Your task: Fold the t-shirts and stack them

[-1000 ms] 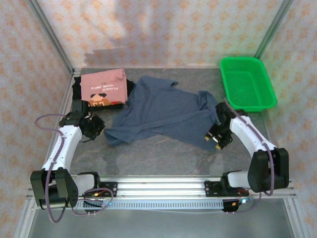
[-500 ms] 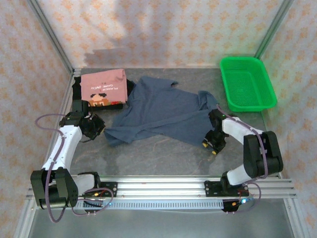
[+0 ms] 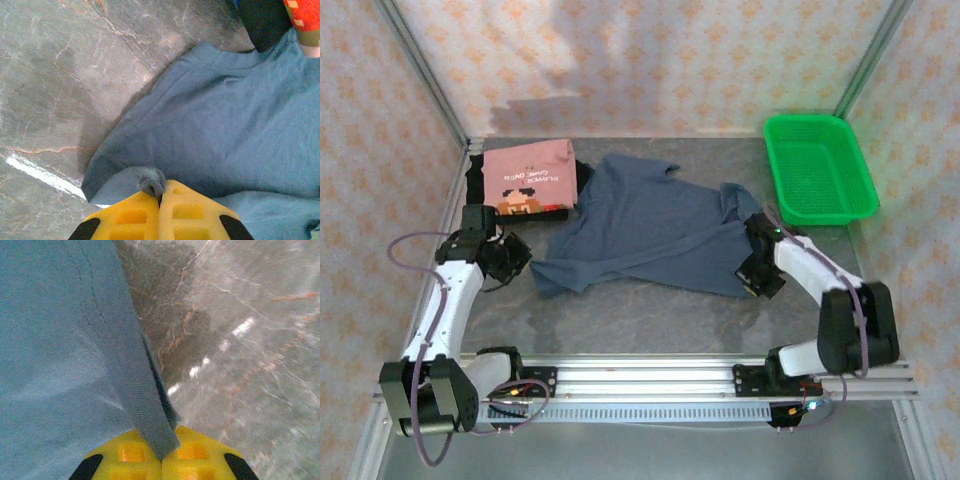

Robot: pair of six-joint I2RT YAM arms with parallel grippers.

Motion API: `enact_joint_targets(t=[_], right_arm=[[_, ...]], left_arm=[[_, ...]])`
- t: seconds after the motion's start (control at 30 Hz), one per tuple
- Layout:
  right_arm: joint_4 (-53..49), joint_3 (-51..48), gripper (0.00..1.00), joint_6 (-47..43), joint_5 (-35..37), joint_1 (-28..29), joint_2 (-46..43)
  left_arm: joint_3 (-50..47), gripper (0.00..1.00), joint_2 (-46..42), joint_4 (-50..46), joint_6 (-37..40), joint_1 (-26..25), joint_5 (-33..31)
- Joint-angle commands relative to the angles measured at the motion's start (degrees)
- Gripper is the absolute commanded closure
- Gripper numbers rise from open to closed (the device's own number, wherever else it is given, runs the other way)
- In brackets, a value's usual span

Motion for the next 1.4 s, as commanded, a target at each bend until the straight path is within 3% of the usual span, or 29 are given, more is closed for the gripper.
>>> enact_joint_targets(t=[0.0,0.3,0.6,0.87,1.17,1.37], right_arm=[[-12.34,2.26,1.00,-1.11,3.68,-0.08,-8.43],[-30.57,5.00,1.00,2.43,3.83,-0.22,-25.14],[-45.32,13.52,1.00,3.34,2.78,-0.22,-30.94],[-42.53,13.54,1.00,1.82,2.20,-0.18,-30.29],[-34.50,9.64,1.00,-1.80,1.88,-0.22,-22.06],[-33.49,13.64,1.00,-2.12,3.31,-1.47,-22.87]], left_arm=[[-0.73,1.00,-3.22,-6.02,1.51,-0.02,0.87],[-2.94,1.00,-11.29,-15.49,-0.56,-0.06,-0.59],[-2.37,1.00,-19.15,-25.73,-3.40,-0.08,-4.68],[-0.22,1.00,-17.12,-19.72,-3.96,-0.41,-2.59],[9.72,1.00,-0.13,-11.24,-0.21,-8.31,-5.41],[10.89,1.00,-1.67,-9.54,-1.94,-9.52,-7.90]])
